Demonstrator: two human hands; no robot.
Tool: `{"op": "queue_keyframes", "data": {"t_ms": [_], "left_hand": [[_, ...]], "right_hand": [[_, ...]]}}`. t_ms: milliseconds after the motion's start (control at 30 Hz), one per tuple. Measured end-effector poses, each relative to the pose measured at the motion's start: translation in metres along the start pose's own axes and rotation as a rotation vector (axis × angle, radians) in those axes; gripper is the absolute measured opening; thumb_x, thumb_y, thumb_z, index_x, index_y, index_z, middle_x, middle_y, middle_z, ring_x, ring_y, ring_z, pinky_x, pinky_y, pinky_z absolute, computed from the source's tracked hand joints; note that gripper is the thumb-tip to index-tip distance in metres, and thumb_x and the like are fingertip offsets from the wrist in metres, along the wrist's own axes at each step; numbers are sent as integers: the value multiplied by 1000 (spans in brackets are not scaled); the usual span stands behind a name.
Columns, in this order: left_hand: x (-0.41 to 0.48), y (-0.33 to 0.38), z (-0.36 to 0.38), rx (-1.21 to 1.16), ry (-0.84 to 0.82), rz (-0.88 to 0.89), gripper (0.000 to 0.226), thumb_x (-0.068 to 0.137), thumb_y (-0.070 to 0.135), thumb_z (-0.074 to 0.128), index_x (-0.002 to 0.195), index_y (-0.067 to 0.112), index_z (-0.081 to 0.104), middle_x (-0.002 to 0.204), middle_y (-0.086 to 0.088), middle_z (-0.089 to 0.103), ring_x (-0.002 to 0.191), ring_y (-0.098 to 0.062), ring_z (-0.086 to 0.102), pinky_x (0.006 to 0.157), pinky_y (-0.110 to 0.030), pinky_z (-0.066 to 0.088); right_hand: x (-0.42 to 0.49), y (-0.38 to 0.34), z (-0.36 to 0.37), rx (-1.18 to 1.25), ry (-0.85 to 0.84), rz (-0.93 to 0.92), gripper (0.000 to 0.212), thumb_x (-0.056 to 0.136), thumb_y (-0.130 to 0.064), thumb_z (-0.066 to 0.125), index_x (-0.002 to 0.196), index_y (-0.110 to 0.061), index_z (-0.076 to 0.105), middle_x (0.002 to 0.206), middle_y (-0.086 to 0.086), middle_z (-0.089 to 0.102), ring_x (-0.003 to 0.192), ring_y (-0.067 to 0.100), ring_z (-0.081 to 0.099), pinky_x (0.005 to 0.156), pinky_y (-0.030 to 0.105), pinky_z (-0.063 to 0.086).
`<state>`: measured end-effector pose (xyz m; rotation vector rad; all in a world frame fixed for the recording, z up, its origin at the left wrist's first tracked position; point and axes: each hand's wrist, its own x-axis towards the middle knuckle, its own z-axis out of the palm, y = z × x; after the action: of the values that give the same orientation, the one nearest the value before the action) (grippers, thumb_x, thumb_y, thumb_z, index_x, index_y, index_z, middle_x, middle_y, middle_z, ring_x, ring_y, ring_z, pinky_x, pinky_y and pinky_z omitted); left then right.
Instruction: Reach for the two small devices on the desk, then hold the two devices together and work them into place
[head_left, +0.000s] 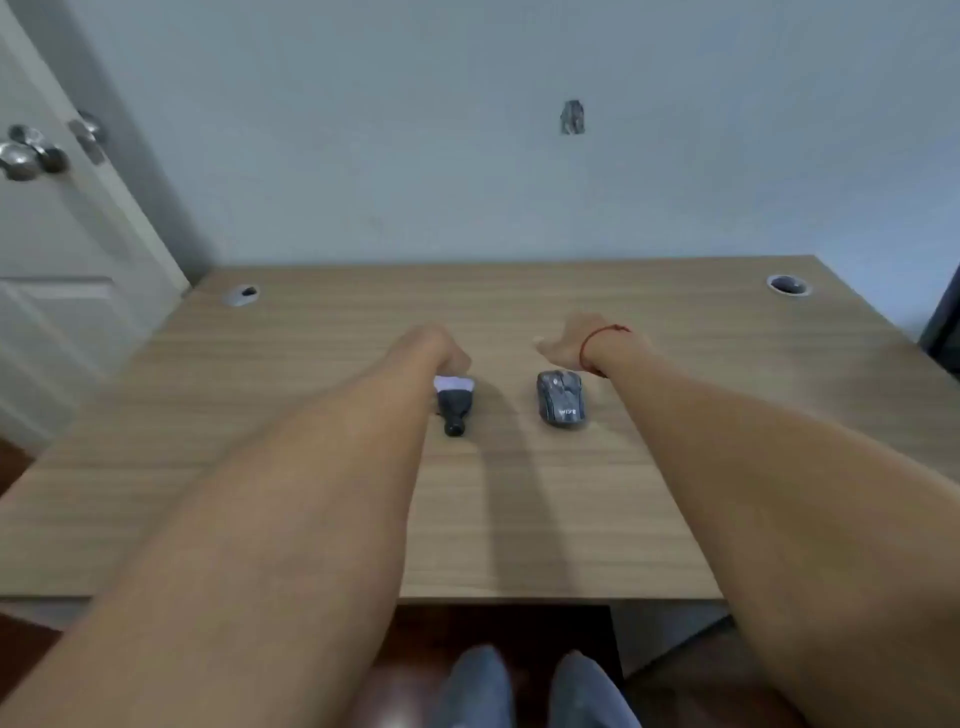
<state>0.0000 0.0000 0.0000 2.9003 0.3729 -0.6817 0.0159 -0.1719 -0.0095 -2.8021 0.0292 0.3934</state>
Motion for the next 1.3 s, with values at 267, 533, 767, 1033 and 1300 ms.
{"op": "queue_keyframes", "data": {"t_ms": [267,533,767,1033,1300], "left_hand": [[18,-21,70,-129,-91,35,38,94,27,53,62,10,42,67,-8,45,55,-19,44,63,-23,40],[10,-26,116,-386,433,86,25,83,17,57,104,3,60,117,-18,63,106,-34,64,86,-36,55],[15,-13,141,-765,732,160,20,83,22,61,71,7,58,99,-20,68,92,-34,62,66,-28,38],[23,17,132,-1208,870,261,35,86,32,66,107,5,61,111,-12,66,102,-25,61,84,-26,43],[35,22,145,-1220,1044,349,34,91,37,59,78,6,59,73,-6,63,73,-26,56,67,-31,40]], "right_hand": [[4,17,75,-151,16,82,55,88,-45,61,131,-13,55,131,15,58,118,35,58,94,39,50],[-26,28,134,88,388,-6,63,83,-49,62,128,-6,53,134,18,54,123,36,52,95,37,42],[-32,41,158,186,502,-115,71,82,-61,58,131,-10,53,133,14,55,125,33,48,100,39,38],[-22,43,154,197,437,-150,74,80,-63,59,136,-14,50,137,12,53,129,31,45,103,40,37],[-12,44,155,279,465,-176,68,75,-59,62,128,-17,57,130,9,57,125,30,49,102,40,40]]}}
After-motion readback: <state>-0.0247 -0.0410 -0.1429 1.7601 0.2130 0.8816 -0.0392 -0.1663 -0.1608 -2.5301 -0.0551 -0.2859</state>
